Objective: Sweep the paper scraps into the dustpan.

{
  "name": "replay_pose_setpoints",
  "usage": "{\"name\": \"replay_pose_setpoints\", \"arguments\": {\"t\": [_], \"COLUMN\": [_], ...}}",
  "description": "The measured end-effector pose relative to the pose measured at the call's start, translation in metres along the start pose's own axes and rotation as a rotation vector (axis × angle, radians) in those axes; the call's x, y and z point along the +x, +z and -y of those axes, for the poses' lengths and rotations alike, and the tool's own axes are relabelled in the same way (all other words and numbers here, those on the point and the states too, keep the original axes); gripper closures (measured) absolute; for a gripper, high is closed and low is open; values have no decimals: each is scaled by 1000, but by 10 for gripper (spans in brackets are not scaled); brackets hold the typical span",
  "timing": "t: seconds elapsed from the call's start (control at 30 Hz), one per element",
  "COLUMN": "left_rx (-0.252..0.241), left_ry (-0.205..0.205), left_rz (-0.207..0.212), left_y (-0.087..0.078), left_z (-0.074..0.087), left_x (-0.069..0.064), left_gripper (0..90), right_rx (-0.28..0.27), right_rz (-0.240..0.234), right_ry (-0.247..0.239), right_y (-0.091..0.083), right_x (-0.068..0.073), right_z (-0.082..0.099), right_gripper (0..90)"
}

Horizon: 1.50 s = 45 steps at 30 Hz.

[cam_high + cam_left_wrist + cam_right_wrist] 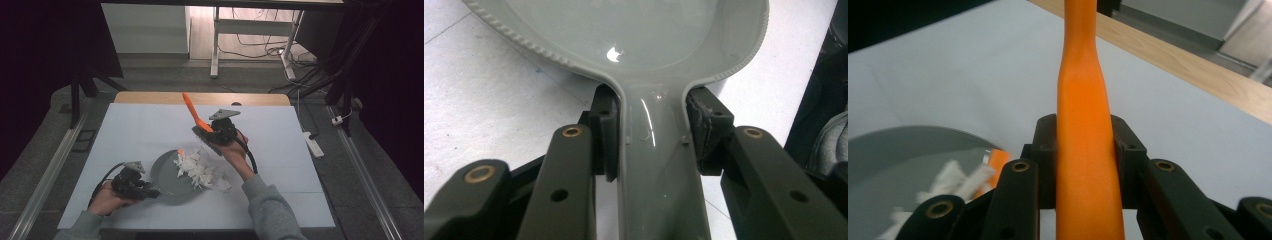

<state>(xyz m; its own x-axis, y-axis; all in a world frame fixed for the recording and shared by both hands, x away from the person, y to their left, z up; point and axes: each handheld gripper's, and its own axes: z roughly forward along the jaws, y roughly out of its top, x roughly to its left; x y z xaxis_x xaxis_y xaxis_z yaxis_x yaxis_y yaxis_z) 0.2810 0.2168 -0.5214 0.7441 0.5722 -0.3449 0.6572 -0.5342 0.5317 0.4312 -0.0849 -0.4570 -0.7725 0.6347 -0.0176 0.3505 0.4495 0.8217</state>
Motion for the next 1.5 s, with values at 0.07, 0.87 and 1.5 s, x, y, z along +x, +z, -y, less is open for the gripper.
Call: {"name": "replay_pose_setpoints", "arguments": {"t": [0.07, 0.87, 1.5], "left_rx": [0, 8, 8], "left_ry": [-1, 12, 11], "left_rz": [1, 4, 3], "left_y": [0, 0, 0], "left_z": [0, 1, 1], "left_x": [0, 0, 0], "left_gripper": [612, 612, 612], "right_rx": [20, 170, 28], "right_rz": [20, 27, -8], "right_ry": [18, 5, 44], "right_y": [6, 57, -2], "right_x": [-8, -6, -9], "right_z": [5, 5, 0], "right_gripper": [696, 696, 695]}}
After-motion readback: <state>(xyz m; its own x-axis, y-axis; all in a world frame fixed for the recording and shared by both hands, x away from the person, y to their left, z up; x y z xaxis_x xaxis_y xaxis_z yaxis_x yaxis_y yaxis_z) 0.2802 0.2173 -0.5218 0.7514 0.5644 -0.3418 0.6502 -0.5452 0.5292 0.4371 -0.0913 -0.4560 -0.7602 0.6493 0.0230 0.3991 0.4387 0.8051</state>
